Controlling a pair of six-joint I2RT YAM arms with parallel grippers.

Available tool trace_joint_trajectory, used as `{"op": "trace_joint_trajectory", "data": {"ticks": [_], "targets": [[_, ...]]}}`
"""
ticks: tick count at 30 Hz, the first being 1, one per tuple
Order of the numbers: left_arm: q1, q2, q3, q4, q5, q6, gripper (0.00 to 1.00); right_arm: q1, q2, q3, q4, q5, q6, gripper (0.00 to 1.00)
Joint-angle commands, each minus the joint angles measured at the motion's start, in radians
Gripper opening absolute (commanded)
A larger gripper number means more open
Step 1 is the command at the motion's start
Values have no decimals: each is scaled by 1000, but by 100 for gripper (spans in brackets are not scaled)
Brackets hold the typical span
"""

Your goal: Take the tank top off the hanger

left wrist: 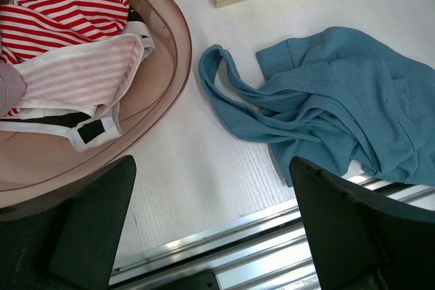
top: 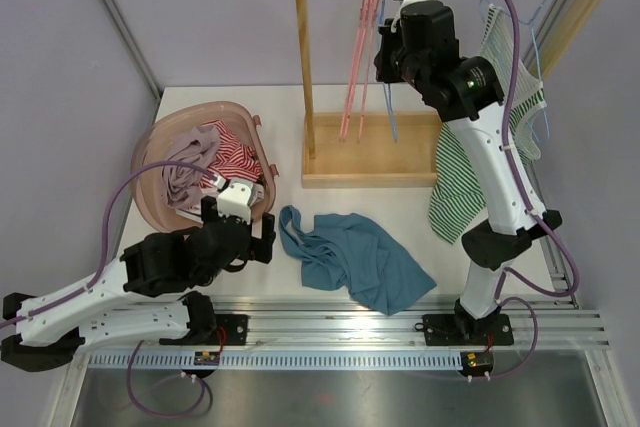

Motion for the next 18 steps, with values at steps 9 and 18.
{"op": "trace_joint_trajectory", "data": {"ticks": [9, 18], "targets": [[-2, 11, -10, 87, 41, 16, 99, 12, -110, -164, 140, -30, 15, 1], [-26, 153, -32, 318, 136, 56, 99, 13, -264, -286, 149, -24, 2, 49]]}}
